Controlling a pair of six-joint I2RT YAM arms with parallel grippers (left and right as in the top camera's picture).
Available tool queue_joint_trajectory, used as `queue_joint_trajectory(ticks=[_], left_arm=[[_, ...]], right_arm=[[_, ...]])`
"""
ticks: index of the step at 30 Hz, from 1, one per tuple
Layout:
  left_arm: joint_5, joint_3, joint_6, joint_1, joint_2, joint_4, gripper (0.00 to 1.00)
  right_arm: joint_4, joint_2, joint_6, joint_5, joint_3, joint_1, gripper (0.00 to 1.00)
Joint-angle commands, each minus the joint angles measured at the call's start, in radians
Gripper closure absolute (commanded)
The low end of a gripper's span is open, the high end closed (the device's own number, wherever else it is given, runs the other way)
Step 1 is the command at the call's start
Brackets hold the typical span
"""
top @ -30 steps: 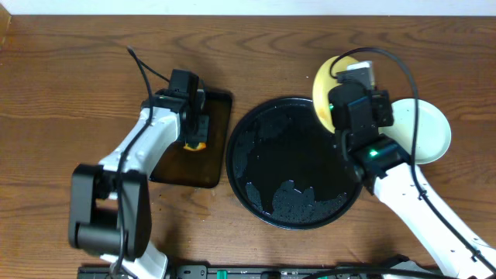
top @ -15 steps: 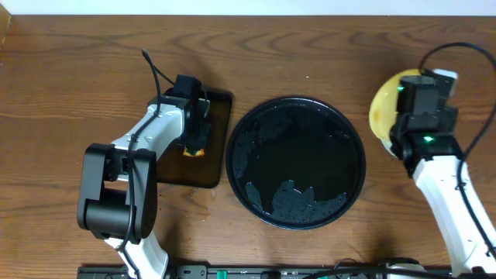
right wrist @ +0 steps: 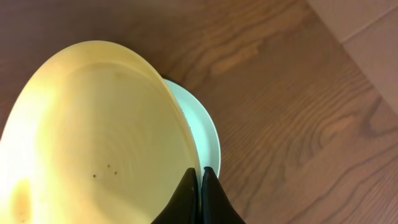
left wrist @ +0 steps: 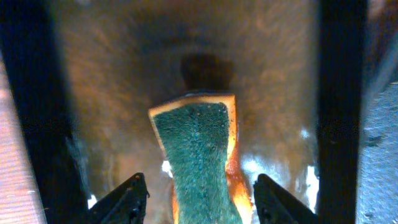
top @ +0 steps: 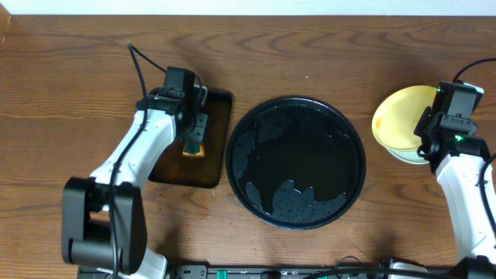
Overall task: Clean dirty plates on tray and stack at the side
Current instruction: 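Carry the yellow plate right and stack it on the green plates, then release the sponge and withdraw the left gripper from the tray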
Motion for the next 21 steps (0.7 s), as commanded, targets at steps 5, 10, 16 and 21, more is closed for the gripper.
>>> queue_joint_trajectory(ticks=[5, 10, 16, 21], left_arm=[[0.009, -0.003, -0.01, 0.006, -0.082, -0.032, 0.4], [0.008, -0.003, -0.017, 0.006, -0.101, -0.042, 0.34], [0.009, -0.003, -0.039, 0.006, -0.103, -0.052, 0.33], [0.009, -0.003, -0.083, 0.006, -0.119, -0.066, 0.31]], right_arm=[[0.045, 0.082, 0.022, -0.014, 0.0, -0.081, 0.99], [0.079, 0.11, 0.022, -0.014, 0.0, -0.125, 0.92], [0.104, 0.125, 0.021, -0.035, 0.0, -0.153, 0.77], [0.098, 0.124, 0.01, -0.23, 0.0, -0.152, 0.64]])
